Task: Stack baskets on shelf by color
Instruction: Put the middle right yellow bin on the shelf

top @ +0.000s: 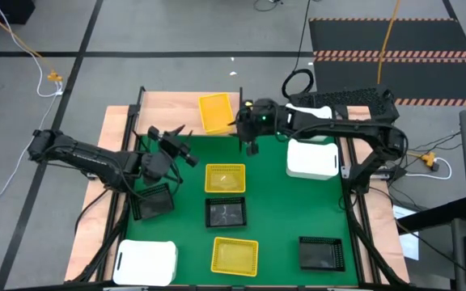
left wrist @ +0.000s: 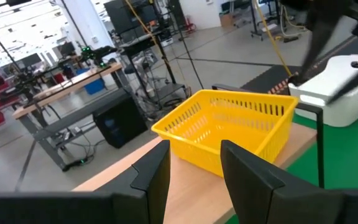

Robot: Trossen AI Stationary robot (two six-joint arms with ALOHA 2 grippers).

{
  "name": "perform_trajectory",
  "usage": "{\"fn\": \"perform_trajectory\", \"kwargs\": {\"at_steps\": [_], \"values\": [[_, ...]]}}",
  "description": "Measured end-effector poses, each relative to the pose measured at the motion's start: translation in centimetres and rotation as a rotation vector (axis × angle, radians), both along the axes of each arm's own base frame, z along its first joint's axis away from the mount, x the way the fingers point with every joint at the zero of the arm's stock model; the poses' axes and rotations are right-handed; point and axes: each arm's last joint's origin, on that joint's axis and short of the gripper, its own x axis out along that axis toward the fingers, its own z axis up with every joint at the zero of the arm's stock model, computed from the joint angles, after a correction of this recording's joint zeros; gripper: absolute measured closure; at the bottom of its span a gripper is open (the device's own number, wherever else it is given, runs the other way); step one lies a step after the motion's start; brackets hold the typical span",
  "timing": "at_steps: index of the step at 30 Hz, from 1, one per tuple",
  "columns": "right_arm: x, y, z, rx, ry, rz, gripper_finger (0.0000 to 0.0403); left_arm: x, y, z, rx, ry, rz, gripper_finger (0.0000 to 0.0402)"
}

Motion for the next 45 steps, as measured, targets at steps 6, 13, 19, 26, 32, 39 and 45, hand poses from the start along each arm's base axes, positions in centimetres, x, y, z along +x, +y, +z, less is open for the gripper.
{"fn": "perform_trajectory", "kwargs": {"at_steps": [6,13,19,26,32,39,45], "values": [[0.3,0.0,0.3,0.027,-0.059,0.079,0.0254,-0.1,-0.3,-0.2,-0.007,0.006,-0.015,0.0256],[2.0,-1.4,0.8,0.093,-0.072,0.081,0.0254,0.0,-0.3,-0.1,-0.013,-0.014,-0.012,0.0256],[2.1,-2.1,1.6,0.174,-0.043,0.091,0.0254,0.0,-0.3,0.0,-0.015,-0.021,-0.012,0.0256],[2.1,-3.4,-0.1,0.245,0.028,0.028,0.0254,-0.1,-0.5,-0.2,-0.022,-0.016,-0.021,0.0256],[2.1,-3.8,-0.3,0.261,0.022,0.006,0.0255,-0.1,-0.5,-0.2,-0.023,-0.013,-0.023,0.0256],[1.9,-4.0,-0.6,0.261,0.061,-0.022,0.0282,-0.1,-0.5,-0.2,-0.023,-0.014,-0.023,0.0256],[1.8,-4.2,-1.5,0.276,0.113,-0.030,0.0309,-0.1,-0.5,-0.2,-0.025,-0.017,-0.022,0.0256]]}}
